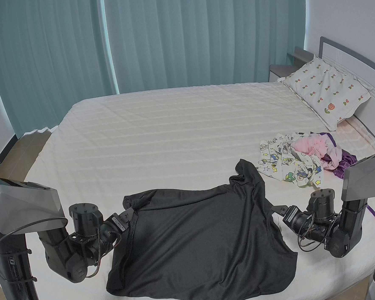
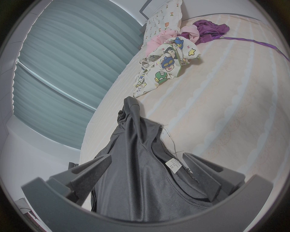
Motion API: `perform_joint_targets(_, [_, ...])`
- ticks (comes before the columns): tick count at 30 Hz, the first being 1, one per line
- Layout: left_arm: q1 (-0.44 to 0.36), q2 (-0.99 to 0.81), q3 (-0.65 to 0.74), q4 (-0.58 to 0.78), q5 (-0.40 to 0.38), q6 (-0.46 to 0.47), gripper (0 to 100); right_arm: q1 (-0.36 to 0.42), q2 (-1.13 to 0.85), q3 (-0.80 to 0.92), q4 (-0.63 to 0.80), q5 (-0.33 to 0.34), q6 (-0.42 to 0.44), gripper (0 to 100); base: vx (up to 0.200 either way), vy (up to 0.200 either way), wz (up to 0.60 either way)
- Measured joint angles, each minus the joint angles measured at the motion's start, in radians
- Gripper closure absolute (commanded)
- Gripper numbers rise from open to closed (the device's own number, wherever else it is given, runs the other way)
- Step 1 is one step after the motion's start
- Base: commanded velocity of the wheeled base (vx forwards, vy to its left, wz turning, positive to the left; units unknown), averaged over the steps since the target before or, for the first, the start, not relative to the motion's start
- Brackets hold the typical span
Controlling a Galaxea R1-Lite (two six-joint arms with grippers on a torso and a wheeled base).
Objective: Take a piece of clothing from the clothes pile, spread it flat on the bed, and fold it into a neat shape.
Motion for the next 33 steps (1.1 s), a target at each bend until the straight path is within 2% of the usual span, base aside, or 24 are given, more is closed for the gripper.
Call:
perform_joint_targets(11, [-0.004,0.113,-0.375,0.279,0.005,0.032,0,0.002,0.001,0.002,-0.001,0.0,0.001,0,0.0,0.0,0.0])
perform_joint_targets(16, [-0.004,0.185,-0.519,0.342,0.013,0.116,0,0.002,0.003,0.008,-0.02,-0.001,0.001,0,0.0,0.0,0.0])
perform_joint_targets(17, [-0.004,0.202,-0.546,0.356,0.02,0.139,100,0.002,0.004,0.01,-0.025,-0.001,0.0,0,0.0,0.0,0.0])
perform_joint_targets(22, [-0.002,0.277,-0.656,0.414,0.054,0.231,100,0.001,0.008,0.017,-0.041,-0.001,-0.001,0,0.0,0.0,0.0])
perform_joint_targets(26, [0.006,0.32,-0.731,0.434,0.079,0.257,100,0.0,0.01,0.019,-0.045,-0.001,-0.001,0,0.0,0.0,0.0])
perform_joint_targets(33, [0.047,0.386,-0.939,0.445,0.17,0.33,100,-0.002,0.012,0.02,-0.046,-0.001,-0.001,0,0.0,0.0,0.0])
